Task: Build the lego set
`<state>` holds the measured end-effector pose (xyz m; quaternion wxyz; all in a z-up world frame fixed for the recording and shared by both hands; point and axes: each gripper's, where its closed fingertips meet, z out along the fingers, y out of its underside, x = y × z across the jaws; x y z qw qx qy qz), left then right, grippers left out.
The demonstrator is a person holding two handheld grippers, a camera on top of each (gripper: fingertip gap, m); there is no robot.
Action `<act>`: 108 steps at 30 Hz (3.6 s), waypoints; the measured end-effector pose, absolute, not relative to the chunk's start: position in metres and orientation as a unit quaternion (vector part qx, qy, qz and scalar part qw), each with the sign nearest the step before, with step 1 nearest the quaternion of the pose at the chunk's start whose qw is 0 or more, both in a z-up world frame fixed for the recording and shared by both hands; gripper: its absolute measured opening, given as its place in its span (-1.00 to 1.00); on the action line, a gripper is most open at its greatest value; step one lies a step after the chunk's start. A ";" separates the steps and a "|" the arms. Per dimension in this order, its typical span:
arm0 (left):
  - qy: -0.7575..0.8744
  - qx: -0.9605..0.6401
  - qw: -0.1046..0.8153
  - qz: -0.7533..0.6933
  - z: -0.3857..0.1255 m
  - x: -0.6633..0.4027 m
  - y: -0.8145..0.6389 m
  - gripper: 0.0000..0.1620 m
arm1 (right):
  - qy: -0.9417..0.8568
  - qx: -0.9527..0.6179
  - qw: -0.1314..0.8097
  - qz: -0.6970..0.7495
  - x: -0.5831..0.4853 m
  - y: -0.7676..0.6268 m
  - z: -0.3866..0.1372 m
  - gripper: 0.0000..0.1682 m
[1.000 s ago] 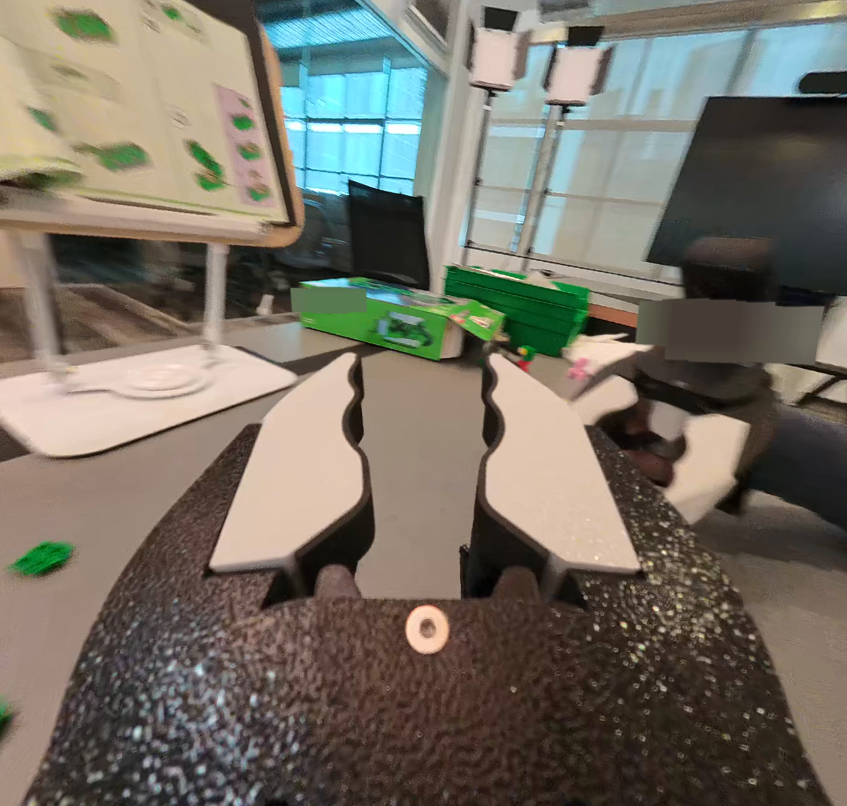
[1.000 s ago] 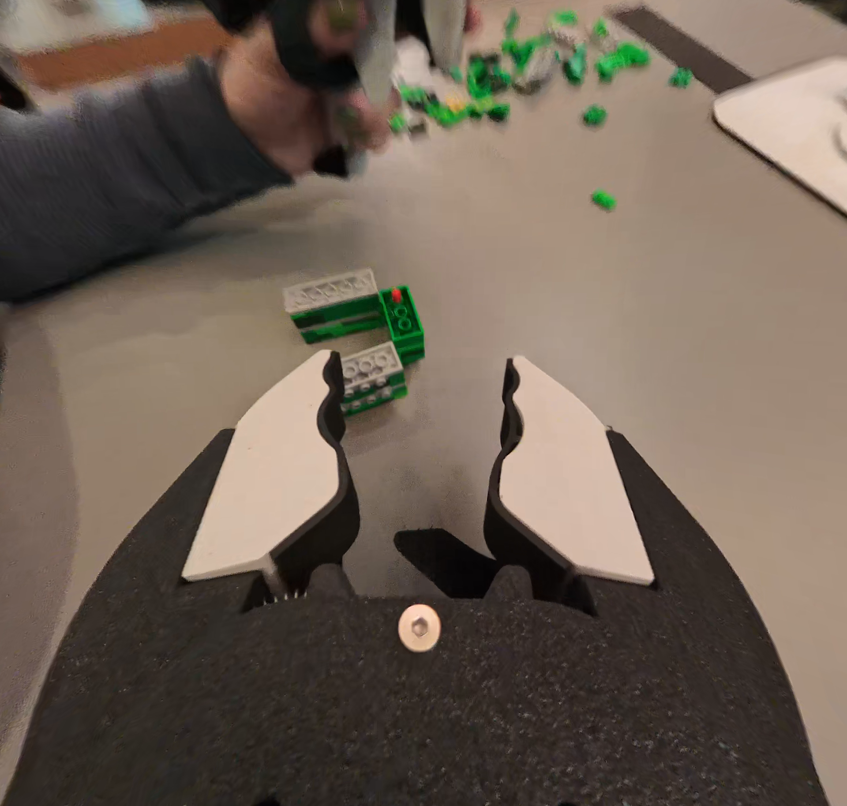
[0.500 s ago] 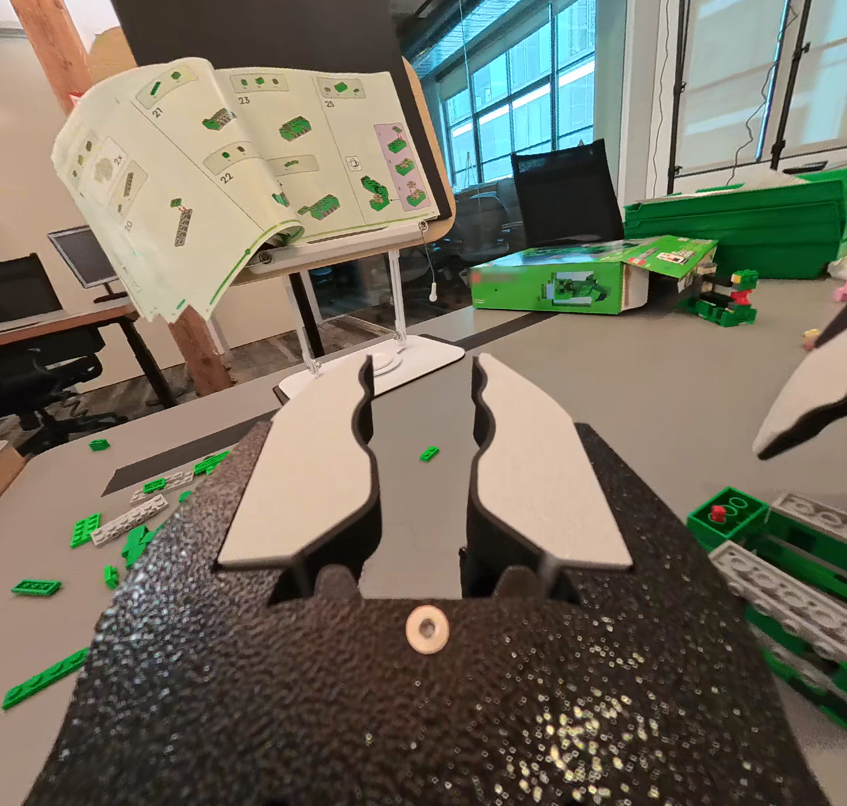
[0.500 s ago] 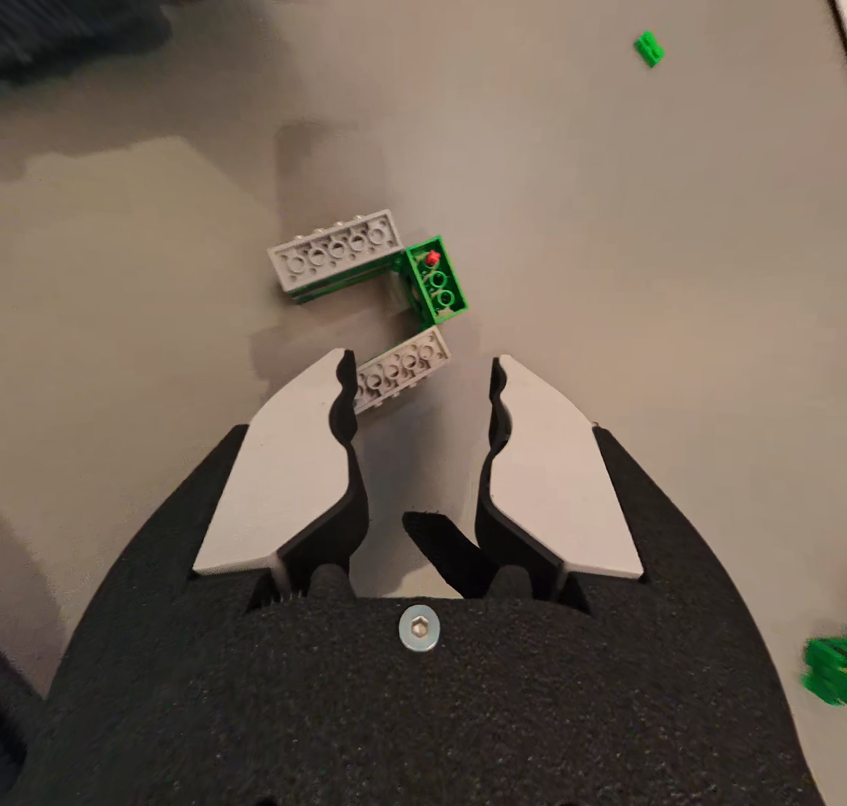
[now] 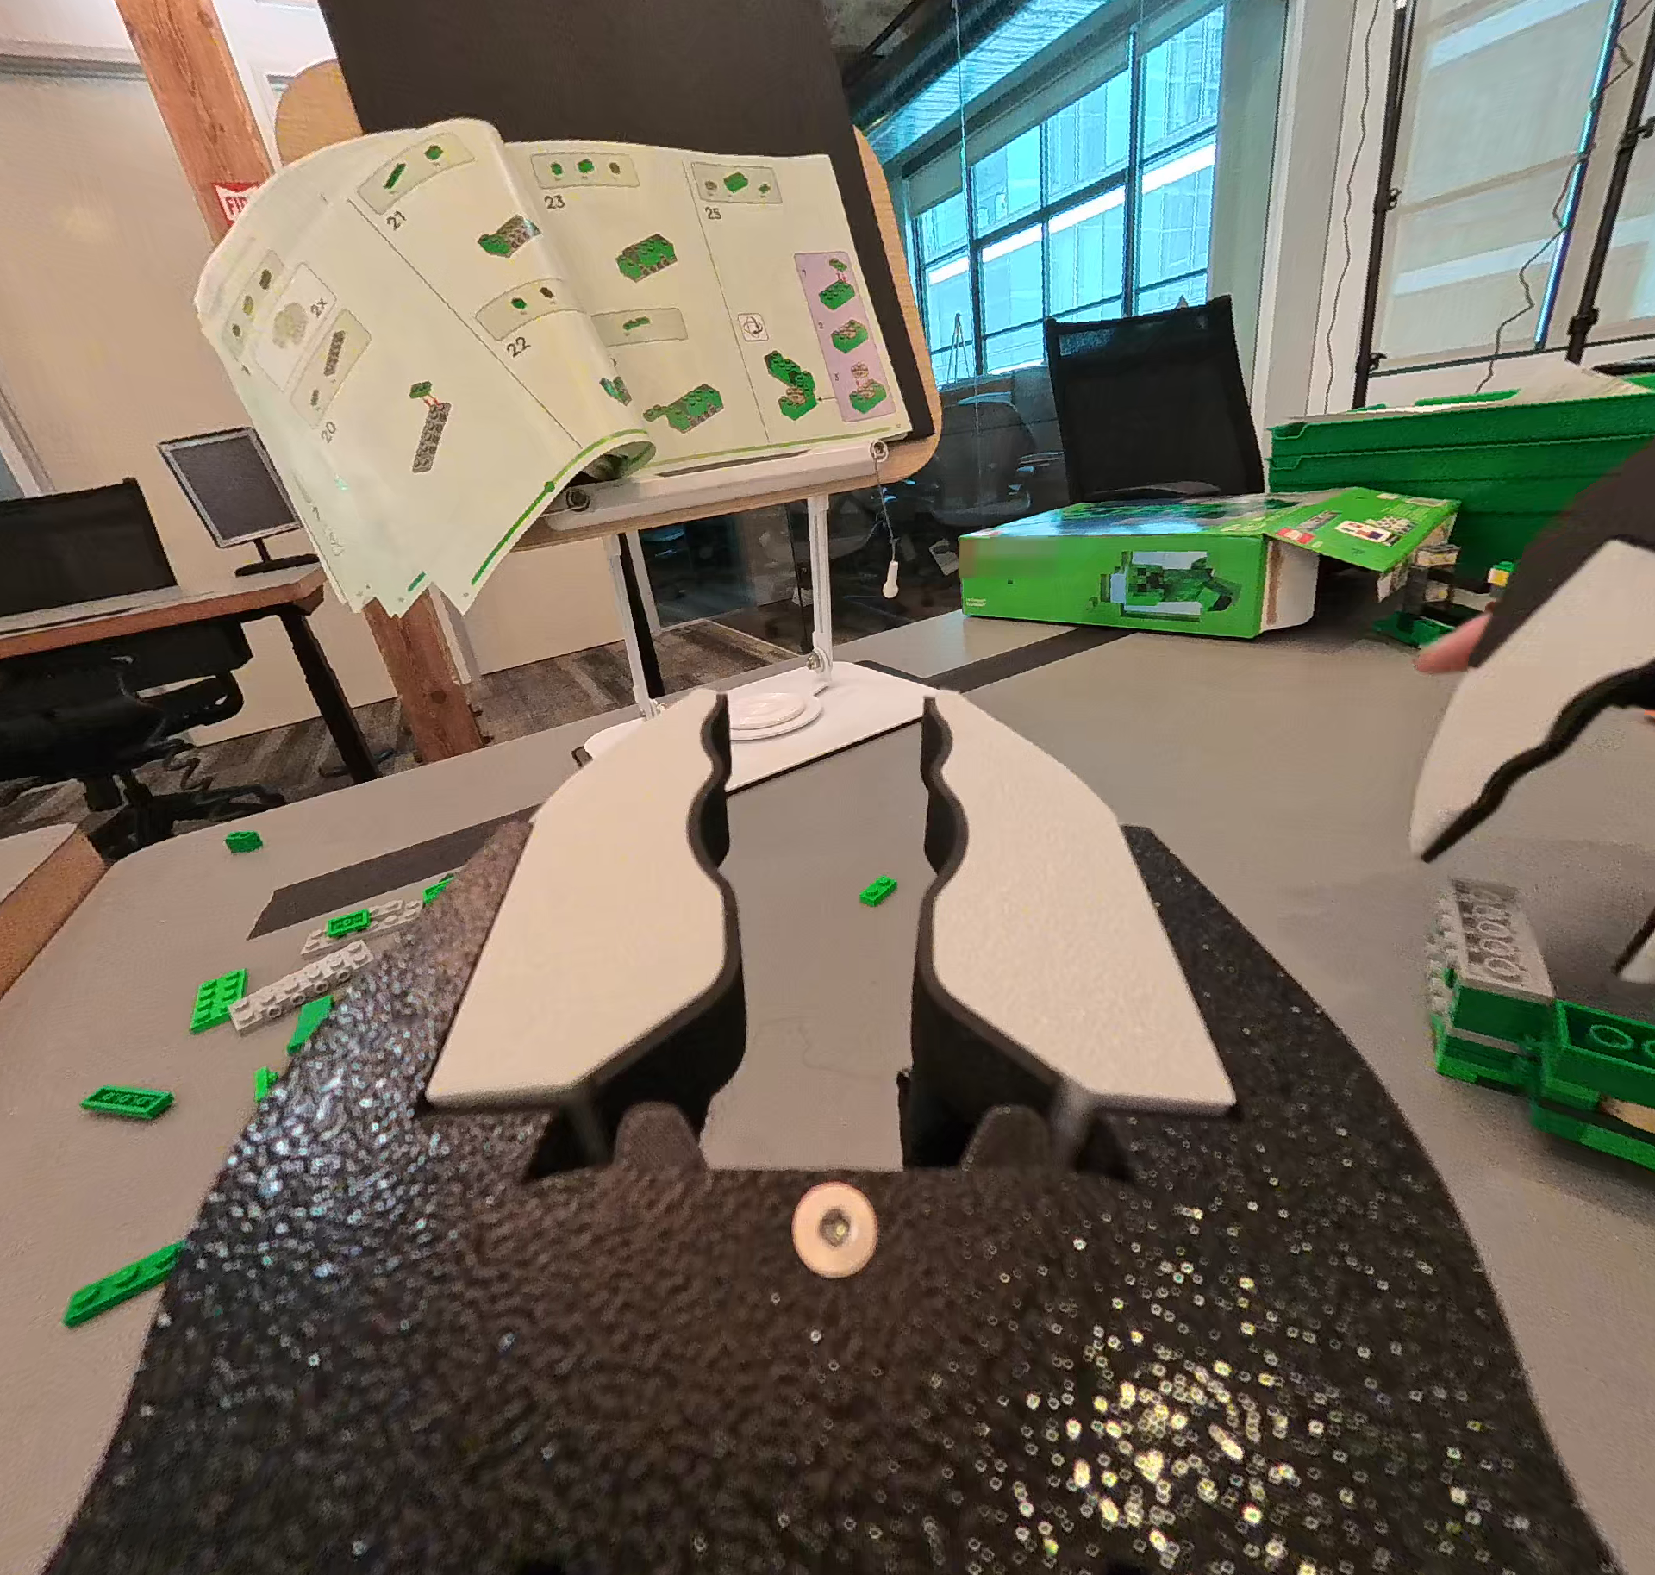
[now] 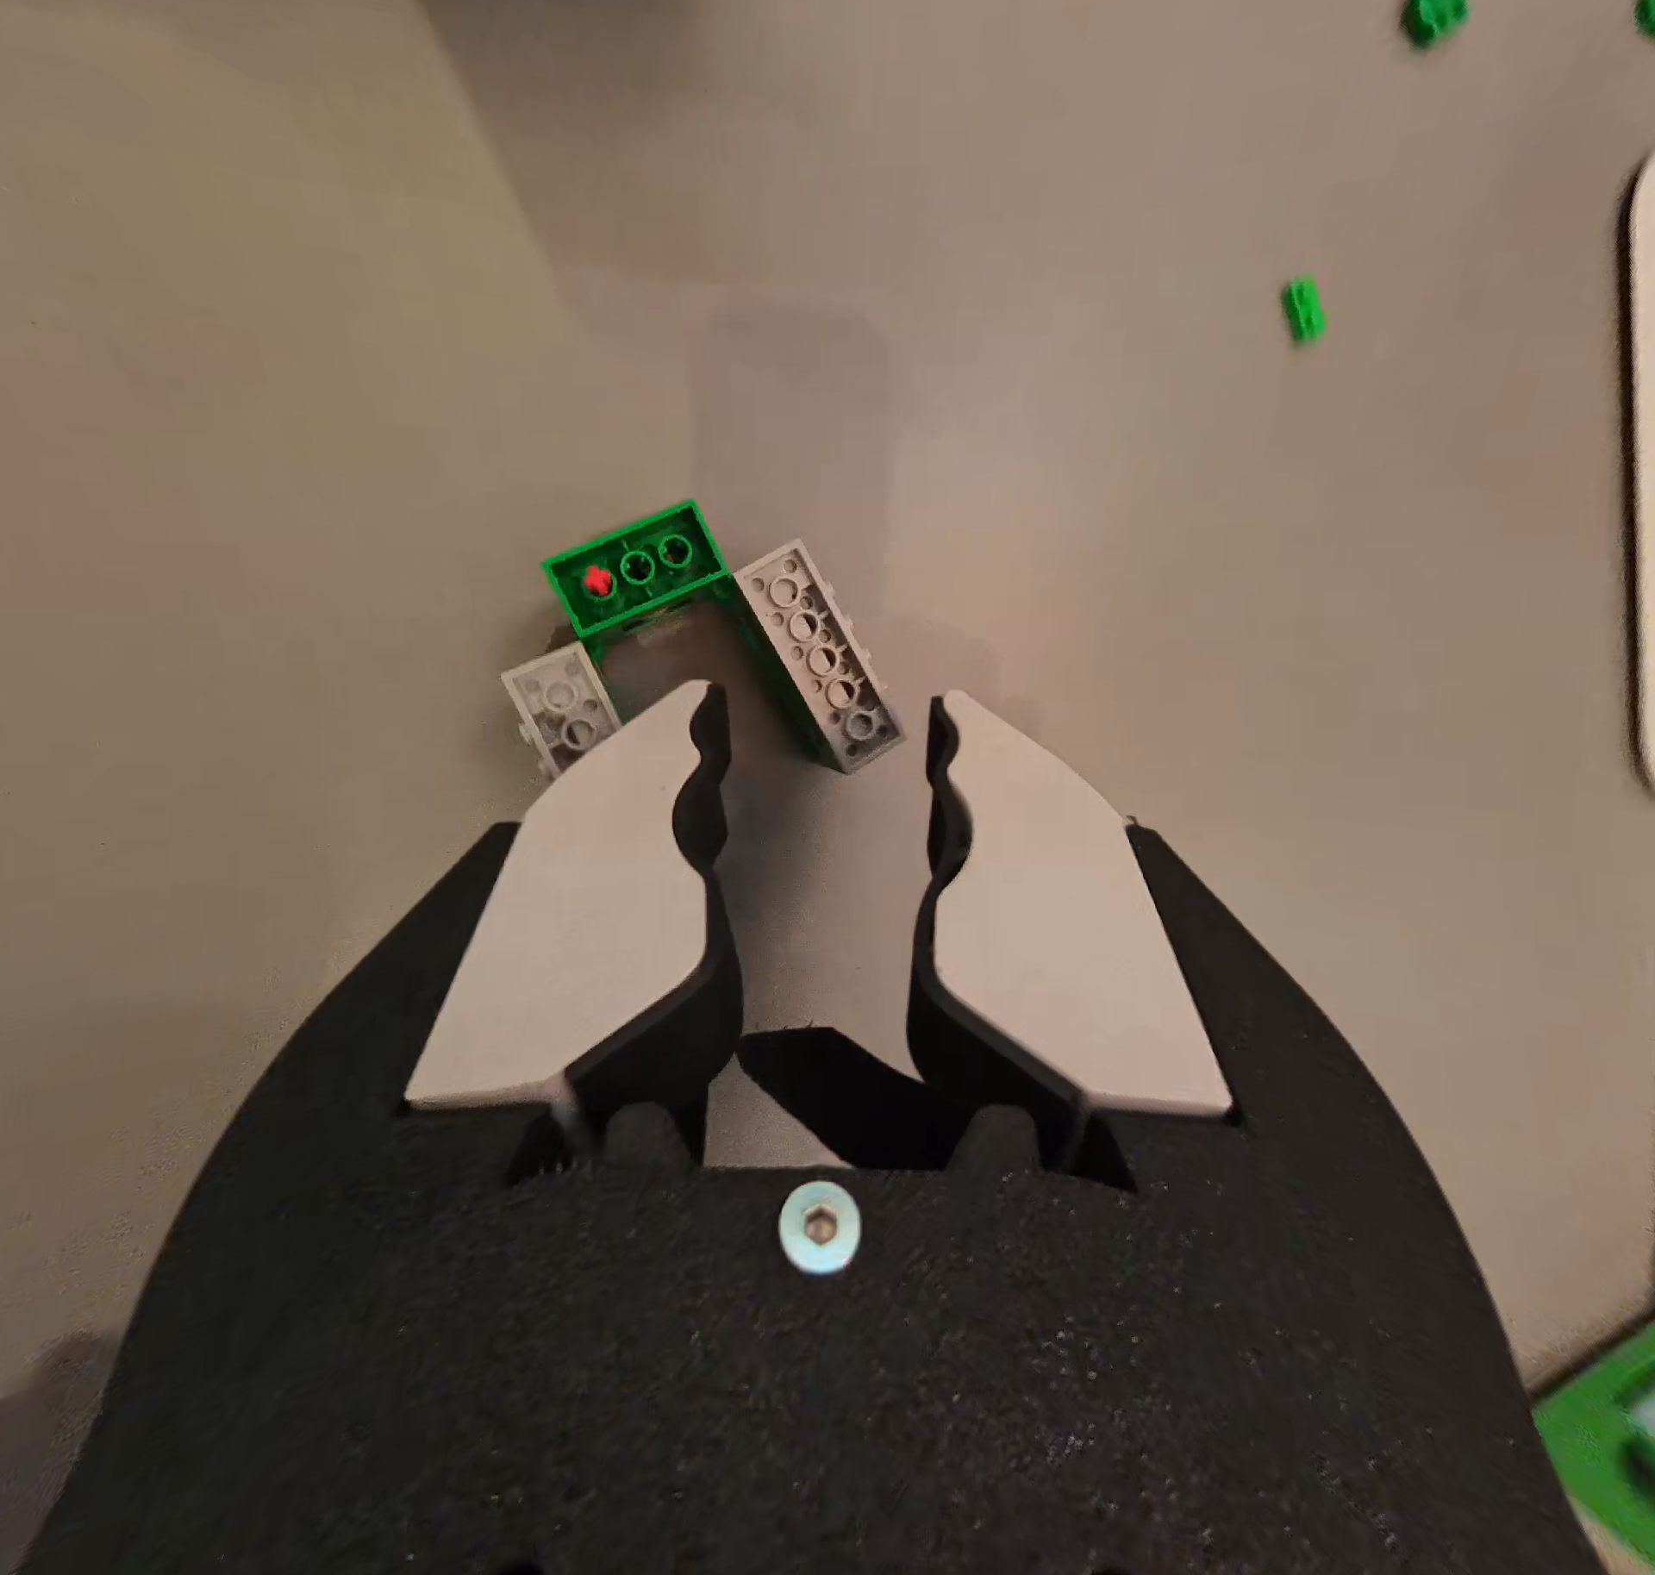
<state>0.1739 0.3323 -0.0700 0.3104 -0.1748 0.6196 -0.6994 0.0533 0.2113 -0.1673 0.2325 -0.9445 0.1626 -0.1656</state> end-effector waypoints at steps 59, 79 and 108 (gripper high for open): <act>0.530 -0.265 0.565 -0.575 -0.051 0.208 0.428 -0.73 | 0.317 -0.846 0.411 -0.122 0.302 0.362 -0.176 -0.64; 0.481 -0.360 0.540 -0.589 -0.055 0.229 0.482 -0.73 | 0.348 -0.834 0.427 -0.047 0.315 0.390 -0.177 -0.93; 0.678 -0.099 0.345 -0.641 -0.092 0.174 0.316 -0.21 | -0.060 -0.780 0.281 -0.555 0.124 0.228 -0.146 -0.93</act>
